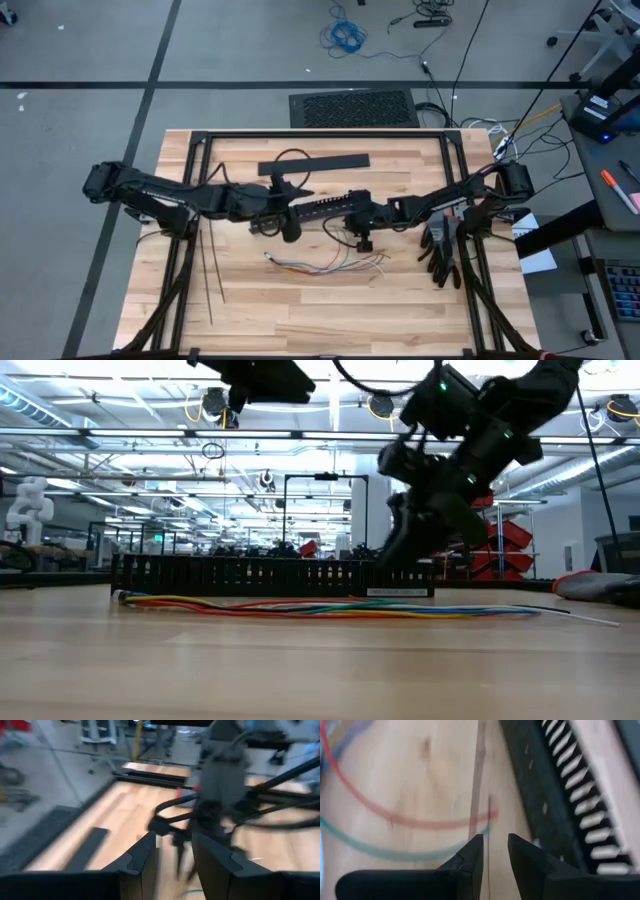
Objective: Ziptie cables
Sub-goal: Wrap the cable wires with the black zip tie
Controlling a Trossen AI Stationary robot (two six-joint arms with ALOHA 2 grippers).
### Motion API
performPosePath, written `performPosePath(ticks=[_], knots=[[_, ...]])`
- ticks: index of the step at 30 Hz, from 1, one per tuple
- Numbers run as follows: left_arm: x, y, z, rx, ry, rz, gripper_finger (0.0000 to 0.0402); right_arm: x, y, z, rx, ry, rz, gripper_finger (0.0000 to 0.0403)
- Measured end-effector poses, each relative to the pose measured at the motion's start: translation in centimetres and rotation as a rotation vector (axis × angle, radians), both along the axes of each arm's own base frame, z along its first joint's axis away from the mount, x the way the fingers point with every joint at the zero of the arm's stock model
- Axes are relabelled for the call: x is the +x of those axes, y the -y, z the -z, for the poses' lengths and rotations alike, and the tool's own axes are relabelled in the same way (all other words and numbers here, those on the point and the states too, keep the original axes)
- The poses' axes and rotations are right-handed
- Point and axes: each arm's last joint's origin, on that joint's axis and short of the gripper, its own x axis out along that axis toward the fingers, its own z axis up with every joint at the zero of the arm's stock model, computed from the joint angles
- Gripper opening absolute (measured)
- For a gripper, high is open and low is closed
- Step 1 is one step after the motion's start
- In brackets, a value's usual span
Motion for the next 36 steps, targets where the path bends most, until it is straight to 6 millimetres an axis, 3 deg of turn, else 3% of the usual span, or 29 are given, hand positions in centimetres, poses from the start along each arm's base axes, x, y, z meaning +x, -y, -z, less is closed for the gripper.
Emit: performPosePath(ticks=[3,8,13,20,25,36], knots=[[0.1,0.2,1.4,-0.078,-0.103,0.064,0.0125,-1.1,0.1,1.2,-0.008,-0.047,-0.006,0.0084],[1.1,2.4,6.4,-0.280,-0.379,0.133,0.0125,-2.3,0.8,2.4,0.000,-0.079,0.017,0.0084],[2.7,4.4,10.9,-0.274,-0.513,0.155,0.0125,-2.3,1.9,2.3,0.006,-0.055,0.054,0.0084],[3.7,3.0,16.5,-0.273,-0.658,0.023,0.0124,-1.1,2.7,1.2,0.008,0.013,0.113,0.0084],[3.4,1.0,17.5,-0.276,-0.664,-0.051,0.0124,-0.9,2.2,1.0,0.043,-0.014,0.127,0.0084],[3.0,-3.3,17.2,-0.101,-0.707,-0.108,0.0125,-1.3,1.4,1.3,0.098,-0.062,0.165,0.0084]])
